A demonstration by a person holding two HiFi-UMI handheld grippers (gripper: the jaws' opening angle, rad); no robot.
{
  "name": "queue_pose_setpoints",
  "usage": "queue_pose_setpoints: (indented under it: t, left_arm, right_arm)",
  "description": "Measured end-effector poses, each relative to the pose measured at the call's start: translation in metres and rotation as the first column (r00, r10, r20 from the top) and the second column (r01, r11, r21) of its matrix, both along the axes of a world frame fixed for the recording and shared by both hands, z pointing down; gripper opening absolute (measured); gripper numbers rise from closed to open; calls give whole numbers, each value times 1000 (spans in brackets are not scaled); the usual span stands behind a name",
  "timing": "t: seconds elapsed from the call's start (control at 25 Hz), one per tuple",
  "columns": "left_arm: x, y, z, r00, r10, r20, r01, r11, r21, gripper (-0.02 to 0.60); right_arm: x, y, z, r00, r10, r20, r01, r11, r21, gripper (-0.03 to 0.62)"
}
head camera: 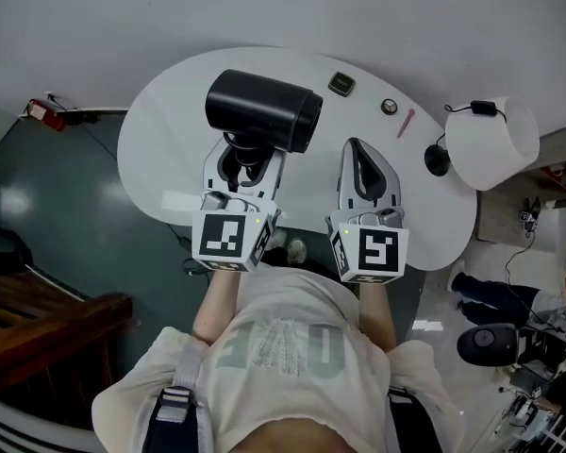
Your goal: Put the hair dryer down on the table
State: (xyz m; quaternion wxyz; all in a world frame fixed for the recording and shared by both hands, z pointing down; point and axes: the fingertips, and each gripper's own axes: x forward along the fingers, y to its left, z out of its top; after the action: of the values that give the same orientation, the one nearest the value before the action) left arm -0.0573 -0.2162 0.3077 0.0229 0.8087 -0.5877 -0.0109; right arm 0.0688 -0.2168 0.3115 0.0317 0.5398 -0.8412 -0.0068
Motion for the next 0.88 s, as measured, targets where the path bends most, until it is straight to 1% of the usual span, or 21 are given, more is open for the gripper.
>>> queue_pose_setpoints:
  t: [0.12,0.24,0.36,0.6,0.72,0.8,0.88]
  left_arm:
    - [-1,-15,-3,1000,23,10,-23,1000,3,218]
    - [-5,-30,-6,999,33,24,-33,999,10,219]
    - [-8,-41,-7,999,41,19,-41,999,12,218]
    - [-3,-54,1,998,67,7,-67,997,-22,218]
    - [-3,-63,14,997,76,2,-76,995,-67,218]
    - [1,-70,35,997,82,-8,-82,988,-132,218]
    - [3,-73,62,997,80,-1,-78,973,-215,218]
  right_arm:
    - [1,-10,-3,999,30,-13,-30,999,13,3]
    - [-1,-20,-4,999,52,-6,-52,998,18,3]
    - [-5,-29,-4,998,63,2,-63,998,22,3]
    - [-9,-38,-2,998,65,-17,-65,998,10,3]
    - [-13,-44,-1,998,64,-16,-63,998,6,3]
    - [-12,-46,3,998,66,-17,-67,998,-8,3]
    - [-12,-46,8,997,69,-19,-70,997,-27,3]
